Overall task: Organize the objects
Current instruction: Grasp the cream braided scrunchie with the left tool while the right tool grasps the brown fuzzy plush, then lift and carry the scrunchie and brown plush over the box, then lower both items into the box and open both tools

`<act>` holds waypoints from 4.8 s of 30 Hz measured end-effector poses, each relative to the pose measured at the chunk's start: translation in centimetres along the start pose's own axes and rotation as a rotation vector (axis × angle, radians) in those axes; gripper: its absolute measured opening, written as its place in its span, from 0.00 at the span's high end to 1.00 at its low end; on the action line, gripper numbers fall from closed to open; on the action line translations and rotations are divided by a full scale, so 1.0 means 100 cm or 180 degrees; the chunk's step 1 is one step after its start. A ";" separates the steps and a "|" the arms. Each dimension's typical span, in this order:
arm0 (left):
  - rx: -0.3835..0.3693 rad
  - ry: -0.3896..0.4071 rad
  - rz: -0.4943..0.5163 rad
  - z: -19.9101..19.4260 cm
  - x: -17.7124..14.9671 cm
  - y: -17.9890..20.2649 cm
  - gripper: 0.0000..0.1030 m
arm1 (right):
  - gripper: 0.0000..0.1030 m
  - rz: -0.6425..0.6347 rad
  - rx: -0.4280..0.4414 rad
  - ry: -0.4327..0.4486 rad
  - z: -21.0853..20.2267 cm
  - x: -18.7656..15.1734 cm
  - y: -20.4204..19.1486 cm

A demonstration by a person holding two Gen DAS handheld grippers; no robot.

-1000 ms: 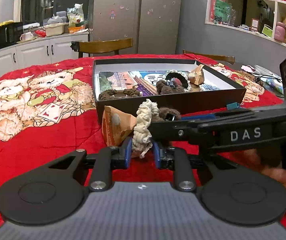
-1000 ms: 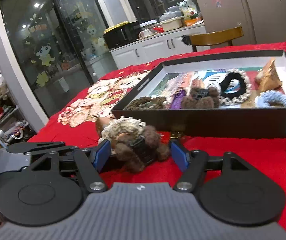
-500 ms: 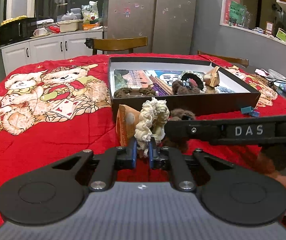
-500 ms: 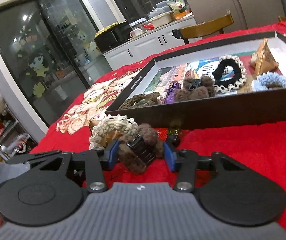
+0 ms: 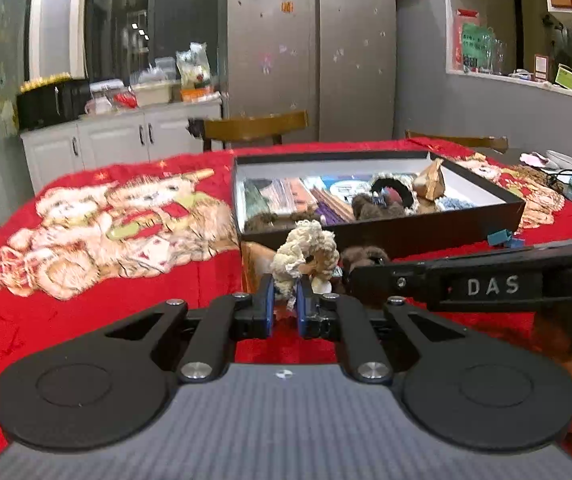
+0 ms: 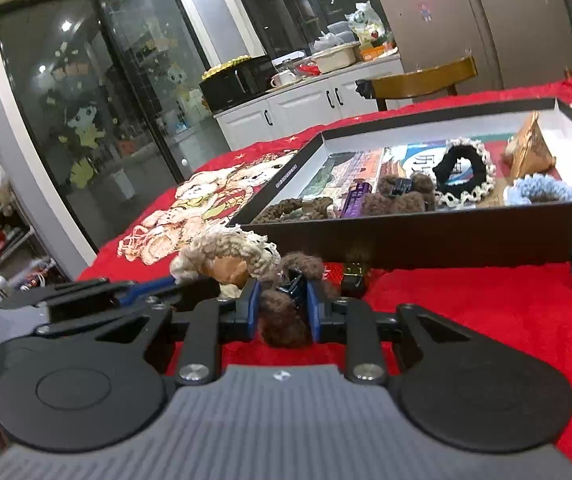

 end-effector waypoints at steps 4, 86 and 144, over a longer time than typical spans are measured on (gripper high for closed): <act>0.0059 0.0110 0.0046 -0.006 0.003 0.001 0.87 | 0.74 0.0054 -0.0007 0.0055 -0.004 0.002 0.004; 0.0283 0.0986 -0.0234 0.059 0.219 -0.013 0.87 | 0.76 0.0435 -0.0167 0.0734 0.002 0.206 0.040; 0.0380 -0.0800 -0.0329 0.183 0.099 -0.019 0.87 | 0.75 0.0608 -0.0732 -0.0215 0.097 0.110 0.097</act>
Point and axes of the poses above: each gripper's, at about its wrist camera, not at the fingertips, and z roughly the way its jaws point, y to its right, x to its top, the point moved 9 cm from there along z, roughly the way its jaws point, and after that the axes turned 1 degree about x, right-handed, at the moved point
